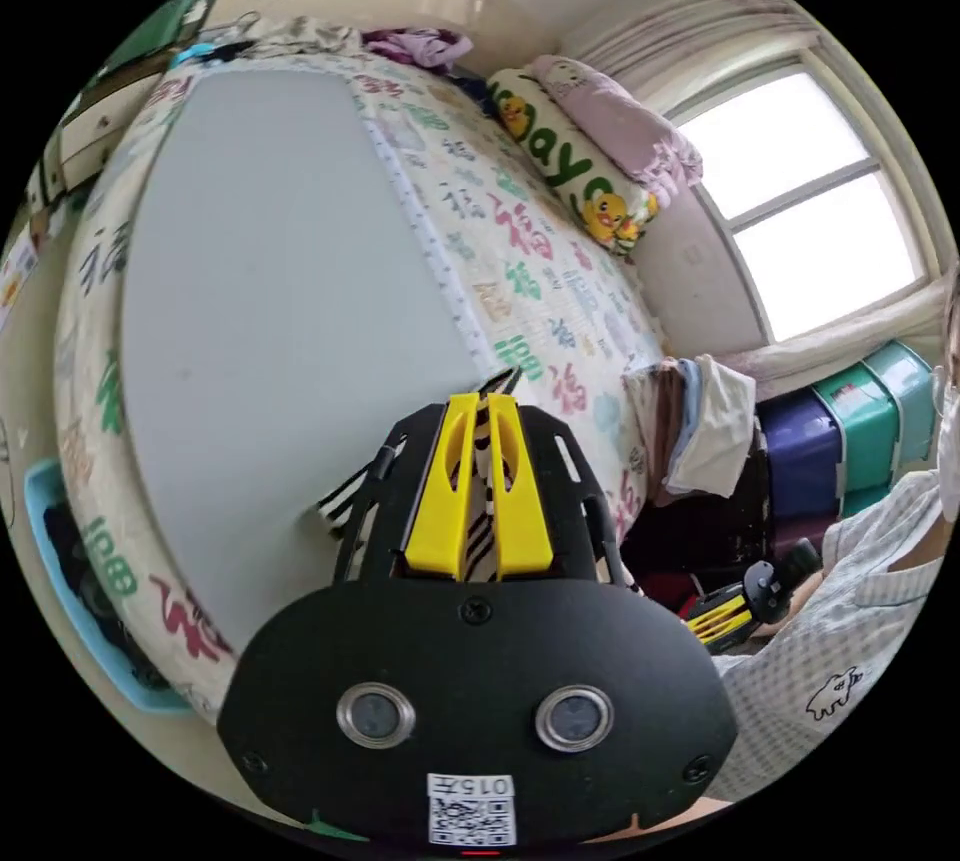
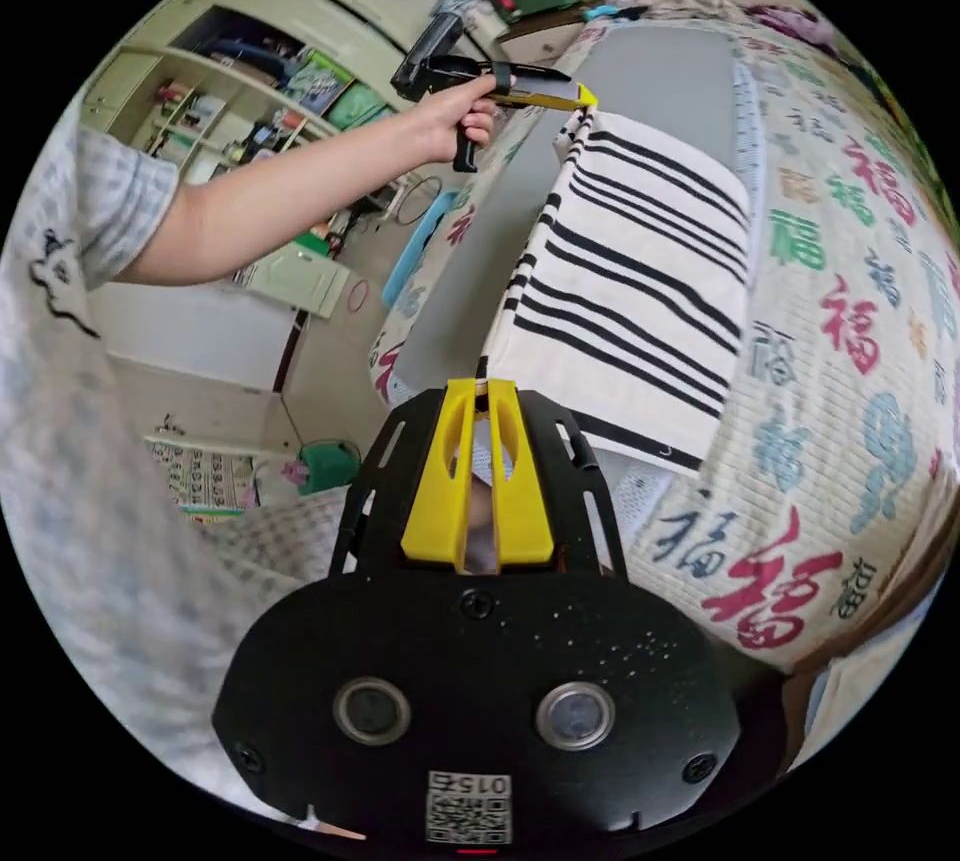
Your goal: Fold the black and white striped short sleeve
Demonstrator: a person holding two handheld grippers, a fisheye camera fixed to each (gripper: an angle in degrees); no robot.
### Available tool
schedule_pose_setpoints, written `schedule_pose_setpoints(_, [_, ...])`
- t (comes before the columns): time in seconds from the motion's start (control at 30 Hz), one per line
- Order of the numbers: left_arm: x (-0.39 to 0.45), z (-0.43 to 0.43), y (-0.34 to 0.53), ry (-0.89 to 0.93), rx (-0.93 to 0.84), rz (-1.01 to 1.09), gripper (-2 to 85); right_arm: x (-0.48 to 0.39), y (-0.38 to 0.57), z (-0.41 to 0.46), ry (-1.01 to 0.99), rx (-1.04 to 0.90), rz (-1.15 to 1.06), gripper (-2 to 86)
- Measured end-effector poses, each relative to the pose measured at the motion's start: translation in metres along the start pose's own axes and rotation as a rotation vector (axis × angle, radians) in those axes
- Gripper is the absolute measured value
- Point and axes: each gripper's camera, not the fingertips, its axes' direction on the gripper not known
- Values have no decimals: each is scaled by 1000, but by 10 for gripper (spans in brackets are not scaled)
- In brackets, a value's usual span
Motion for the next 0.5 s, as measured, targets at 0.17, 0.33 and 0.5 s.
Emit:
schedule_pose_setpoints(0.17, [-107,35,65,77,-23,-279,63,-11,-24,109,86,-244,-15,9])
schedule_pose_setpoints(0.33, [-131,68,86,222,27,-298,90,-13,-39,126,50,-264,49,8])
schedule_pose_setpoints(0.5, [-132,111,70,134,-122,-230,12,-32,-47,138,98,-315,13,9])
